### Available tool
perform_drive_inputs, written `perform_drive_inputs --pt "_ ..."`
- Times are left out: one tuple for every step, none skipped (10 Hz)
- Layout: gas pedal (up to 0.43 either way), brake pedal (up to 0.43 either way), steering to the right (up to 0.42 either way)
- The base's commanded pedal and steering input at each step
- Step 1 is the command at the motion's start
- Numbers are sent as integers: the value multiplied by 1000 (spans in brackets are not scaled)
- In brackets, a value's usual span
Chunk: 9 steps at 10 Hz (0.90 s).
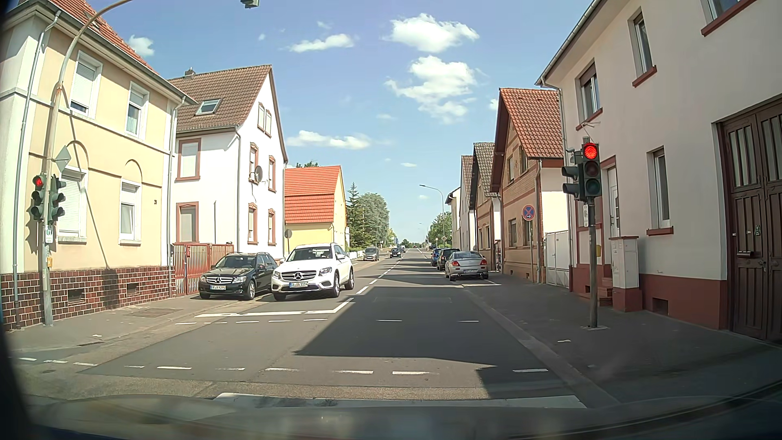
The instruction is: Follow the waypoints while adhering to traffic rules and regulations
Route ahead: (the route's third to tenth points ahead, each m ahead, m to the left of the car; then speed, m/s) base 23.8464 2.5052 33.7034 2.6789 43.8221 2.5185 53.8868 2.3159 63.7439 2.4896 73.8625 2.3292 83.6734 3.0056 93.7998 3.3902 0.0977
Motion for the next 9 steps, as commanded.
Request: perform_drive_inputs --pt "0 232 -1" --pt "0 232 -2" --pt "0 226 -3" --pt "0 232 -3" --pt "0 232 -3" --pt "0 232 -4" --pt "0 232 -4" --pt "0 232 -4" --pt "0 232 -4"
